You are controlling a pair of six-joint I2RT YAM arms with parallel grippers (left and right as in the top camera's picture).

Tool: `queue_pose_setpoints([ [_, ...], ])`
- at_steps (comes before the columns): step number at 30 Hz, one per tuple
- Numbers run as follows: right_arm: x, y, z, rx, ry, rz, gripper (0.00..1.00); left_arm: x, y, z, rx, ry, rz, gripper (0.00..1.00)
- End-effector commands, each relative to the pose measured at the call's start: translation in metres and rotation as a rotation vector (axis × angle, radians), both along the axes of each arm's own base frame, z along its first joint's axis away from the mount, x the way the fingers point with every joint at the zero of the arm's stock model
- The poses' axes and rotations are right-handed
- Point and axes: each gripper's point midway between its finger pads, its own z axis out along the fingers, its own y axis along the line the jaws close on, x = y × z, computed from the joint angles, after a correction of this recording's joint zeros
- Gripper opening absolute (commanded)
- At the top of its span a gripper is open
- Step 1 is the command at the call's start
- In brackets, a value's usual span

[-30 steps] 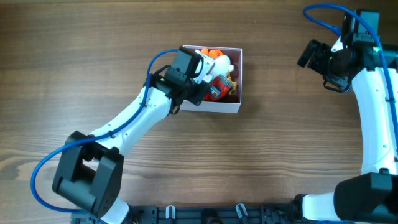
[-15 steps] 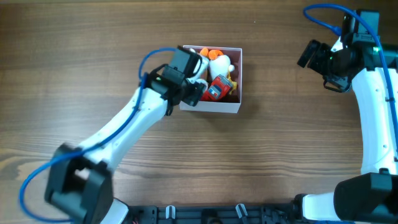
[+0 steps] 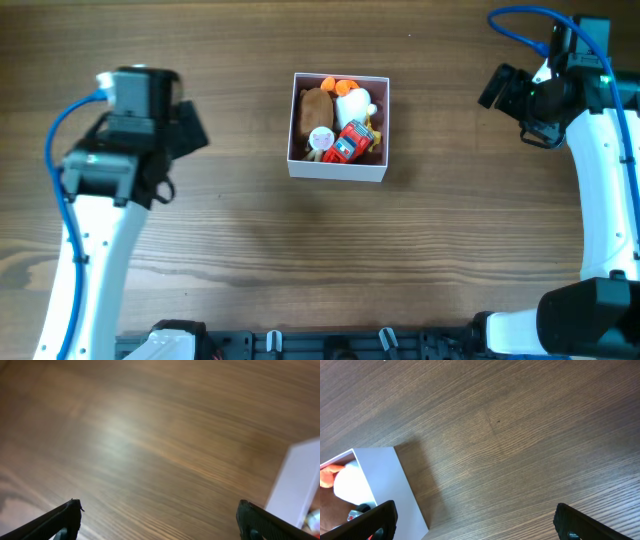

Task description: Pack container

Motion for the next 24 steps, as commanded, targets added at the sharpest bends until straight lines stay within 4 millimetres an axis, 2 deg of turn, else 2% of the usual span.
queue_pose_setpoints([
  [1,0.000,0.002,0.001,0.008,-0.006,0.012,1.00,-0.005,0.026,-0.010,-0.104,0.014,0.132,1.00],
  [7,0.000,0.002,0.001,0.008,-0.006,0.013,1.00,-0.010,0.047,-0.011,-0.104,0.017,0.199,1.00],
  [24,0.000,0.002,0.001,0.008,-0.006,0.013,1.00,-0.010,0.047,-0.011,-0.104,0.017,0.199,1.00],
])
